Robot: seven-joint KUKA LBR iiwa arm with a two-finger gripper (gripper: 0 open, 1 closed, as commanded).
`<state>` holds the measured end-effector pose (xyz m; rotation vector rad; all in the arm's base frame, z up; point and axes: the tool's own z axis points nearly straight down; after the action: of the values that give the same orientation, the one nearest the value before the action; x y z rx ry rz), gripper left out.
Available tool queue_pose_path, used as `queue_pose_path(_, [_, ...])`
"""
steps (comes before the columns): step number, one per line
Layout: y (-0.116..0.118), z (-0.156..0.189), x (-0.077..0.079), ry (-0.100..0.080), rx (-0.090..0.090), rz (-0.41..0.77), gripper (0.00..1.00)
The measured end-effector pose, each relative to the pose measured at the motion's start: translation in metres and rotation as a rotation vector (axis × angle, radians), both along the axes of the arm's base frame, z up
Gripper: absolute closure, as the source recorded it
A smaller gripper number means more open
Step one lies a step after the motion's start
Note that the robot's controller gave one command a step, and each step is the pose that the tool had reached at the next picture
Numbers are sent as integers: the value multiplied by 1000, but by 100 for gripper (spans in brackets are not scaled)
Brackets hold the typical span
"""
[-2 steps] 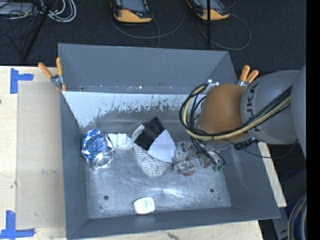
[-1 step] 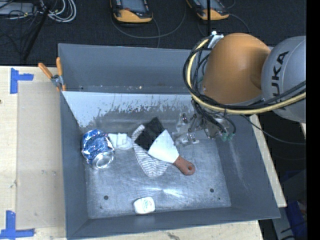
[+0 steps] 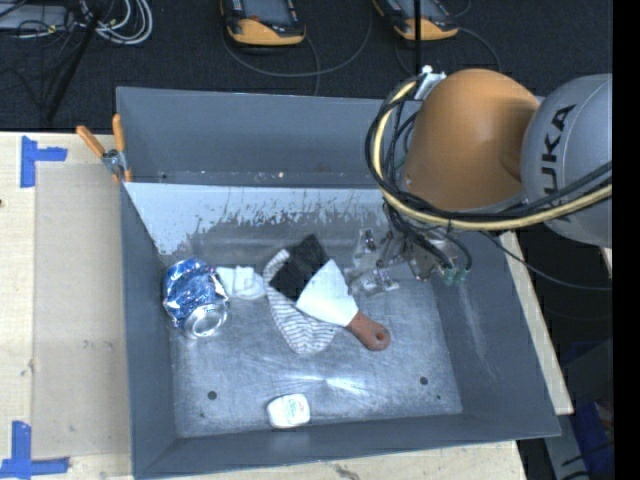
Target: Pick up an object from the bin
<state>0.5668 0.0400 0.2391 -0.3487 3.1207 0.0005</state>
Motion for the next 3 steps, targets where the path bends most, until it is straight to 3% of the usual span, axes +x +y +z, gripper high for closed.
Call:
queue_pose_path(1, [24,-106,-33,11,0,104,0])
queue_pose_path(2, [24,-102,-31,3,0,104,0])
queue_pose_path(3, [21,-162,-23,8,0,12,100])
